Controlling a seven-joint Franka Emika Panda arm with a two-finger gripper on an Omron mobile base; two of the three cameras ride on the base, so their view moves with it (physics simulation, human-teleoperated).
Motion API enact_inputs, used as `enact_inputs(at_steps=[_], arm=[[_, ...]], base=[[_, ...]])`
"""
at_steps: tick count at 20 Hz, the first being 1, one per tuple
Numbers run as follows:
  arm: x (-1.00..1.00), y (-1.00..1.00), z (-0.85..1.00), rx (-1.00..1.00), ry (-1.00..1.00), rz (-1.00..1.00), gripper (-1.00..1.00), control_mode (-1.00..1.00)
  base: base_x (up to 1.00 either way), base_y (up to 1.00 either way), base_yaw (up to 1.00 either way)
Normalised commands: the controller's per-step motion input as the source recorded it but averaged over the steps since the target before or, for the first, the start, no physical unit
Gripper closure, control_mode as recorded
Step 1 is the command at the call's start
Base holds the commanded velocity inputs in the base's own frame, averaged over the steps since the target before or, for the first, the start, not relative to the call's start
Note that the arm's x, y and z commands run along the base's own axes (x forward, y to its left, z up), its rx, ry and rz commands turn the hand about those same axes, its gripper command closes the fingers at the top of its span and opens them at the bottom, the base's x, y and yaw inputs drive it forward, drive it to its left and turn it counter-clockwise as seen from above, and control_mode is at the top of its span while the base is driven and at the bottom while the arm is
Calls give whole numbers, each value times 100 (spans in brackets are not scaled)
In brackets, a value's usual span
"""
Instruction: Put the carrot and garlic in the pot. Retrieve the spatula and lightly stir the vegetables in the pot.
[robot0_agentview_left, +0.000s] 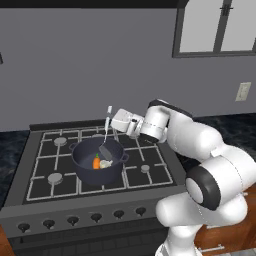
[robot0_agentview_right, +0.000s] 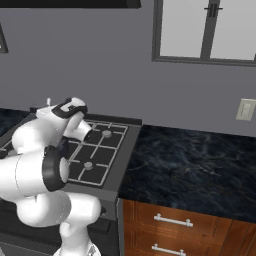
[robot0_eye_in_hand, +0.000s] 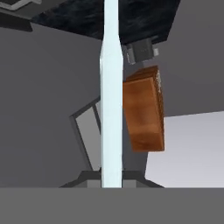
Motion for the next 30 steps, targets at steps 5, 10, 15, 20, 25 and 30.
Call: enact_inputs(at_steps=[5,10,15,20,25,30], arm=[[25,1,-27,-5,-1,0,100,-100],[21,5,-26,-5,-4,1,100,-100],[16,11,-27,-5,-4,0,100,-100],[18,24,-26,-5,-5,0,100,-100],[20,35,-19,0,-4,0,100,-100],[21,44,-16,0,-11,0,100,-100]], base=[[0,0,0],[0,0,0],[0,0,0],[0,0,0],[0,0,0],[0,0,0]])
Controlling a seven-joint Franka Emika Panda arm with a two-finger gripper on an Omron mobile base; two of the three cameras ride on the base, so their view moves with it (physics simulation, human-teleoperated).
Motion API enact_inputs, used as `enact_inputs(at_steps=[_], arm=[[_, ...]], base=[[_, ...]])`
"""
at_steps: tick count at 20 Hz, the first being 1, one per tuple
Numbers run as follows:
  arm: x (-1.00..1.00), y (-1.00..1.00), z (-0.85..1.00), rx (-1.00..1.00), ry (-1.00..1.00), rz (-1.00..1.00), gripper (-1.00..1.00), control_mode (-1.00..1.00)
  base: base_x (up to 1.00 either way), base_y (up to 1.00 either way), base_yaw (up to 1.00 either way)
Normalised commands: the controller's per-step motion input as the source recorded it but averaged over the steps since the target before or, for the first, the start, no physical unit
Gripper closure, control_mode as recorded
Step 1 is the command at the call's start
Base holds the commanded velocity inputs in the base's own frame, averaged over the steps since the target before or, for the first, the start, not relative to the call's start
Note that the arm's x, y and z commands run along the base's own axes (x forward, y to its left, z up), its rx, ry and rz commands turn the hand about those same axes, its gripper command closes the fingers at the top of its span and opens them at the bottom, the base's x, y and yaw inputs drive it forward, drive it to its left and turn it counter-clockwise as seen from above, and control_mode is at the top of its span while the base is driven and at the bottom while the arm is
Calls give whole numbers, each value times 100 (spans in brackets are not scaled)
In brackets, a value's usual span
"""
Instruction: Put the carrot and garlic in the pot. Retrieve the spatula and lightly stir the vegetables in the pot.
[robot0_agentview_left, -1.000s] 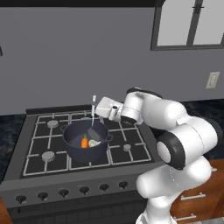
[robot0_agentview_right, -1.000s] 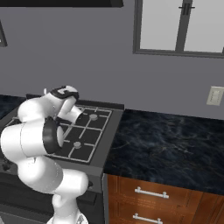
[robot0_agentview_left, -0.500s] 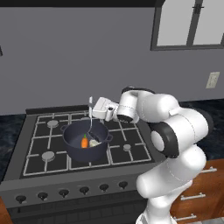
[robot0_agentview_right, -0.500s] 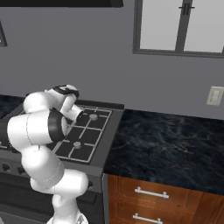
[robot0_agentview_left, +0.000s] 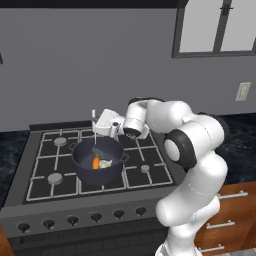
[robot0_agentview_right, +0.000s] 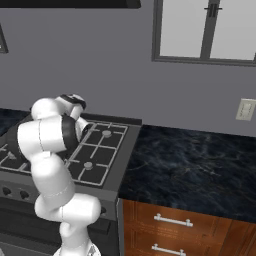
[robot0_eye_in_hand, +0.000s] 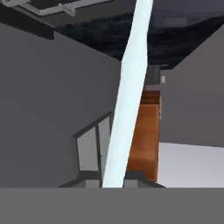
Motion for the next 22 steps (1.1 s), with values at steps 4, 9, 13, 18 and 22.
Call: enact_inputs(at_steps=[4,9,13,18,22], arm=[[10,44,-28,0,-14,0,100,-100],[-3,32,-34,0,-12,0,100,-100],[-10,23,-19,0,-2,0,100,-100],[-34,16,-12,0,0,0,100,-100],[-47,11,-11,0,0,0,100,-100]], base=[[0,0,0],[0,0,0],[0,0,0],[0,0,0],[0,0,0]])
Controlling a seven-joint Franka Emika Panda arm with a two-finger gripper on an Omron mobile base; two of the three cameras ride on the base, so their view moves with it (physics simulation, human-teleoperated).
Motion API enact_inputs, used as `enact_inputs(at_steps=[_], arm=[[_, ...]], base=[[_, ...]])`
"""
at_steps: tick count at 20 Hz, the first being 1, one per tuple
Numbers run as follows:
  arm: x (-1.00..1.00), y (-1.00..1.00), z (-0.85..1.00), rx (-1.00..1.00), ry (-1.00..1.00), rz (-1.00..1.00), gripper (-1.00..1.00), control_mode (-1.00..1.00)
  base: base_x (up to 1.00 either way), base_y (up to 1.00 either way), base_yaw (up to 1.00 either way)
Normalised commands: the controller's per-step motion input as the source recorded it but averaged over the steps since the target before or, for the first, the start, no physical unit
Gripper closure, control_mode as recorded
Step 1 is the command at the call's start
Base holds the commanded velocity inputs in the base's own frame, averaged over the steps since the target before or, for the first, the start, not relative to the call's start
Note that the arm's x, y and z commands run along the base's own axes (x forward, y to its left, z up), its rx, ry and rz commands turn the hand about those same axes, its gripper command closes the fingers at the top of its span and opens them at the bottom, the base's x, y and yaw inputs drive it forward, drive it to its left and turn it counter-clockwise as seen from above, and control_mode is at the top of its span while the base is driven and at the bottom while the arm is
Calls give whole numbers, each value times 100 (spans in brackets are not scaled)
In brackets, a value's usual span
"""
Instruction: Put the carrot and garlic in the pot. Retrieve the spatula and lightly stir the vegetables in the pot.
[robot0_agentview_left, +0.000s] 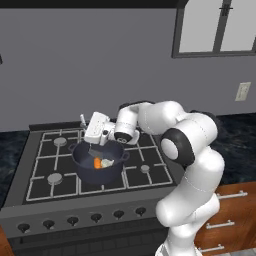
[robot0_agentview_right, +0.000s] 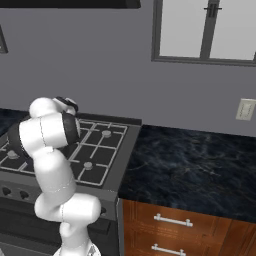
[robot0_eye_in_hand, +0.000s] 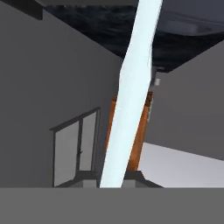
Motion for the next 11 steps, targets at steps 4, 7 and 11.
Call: enact_inputs(at_steps=[4,7,11], arm=[[-49,11,-8,1,1,0,100,-100],[-37,9,-1,5,4,0,100,-100],[-36,9,0,11,9,0,100,-100]], base=[[0,0,0],[0,0,0],[0,0,0]])
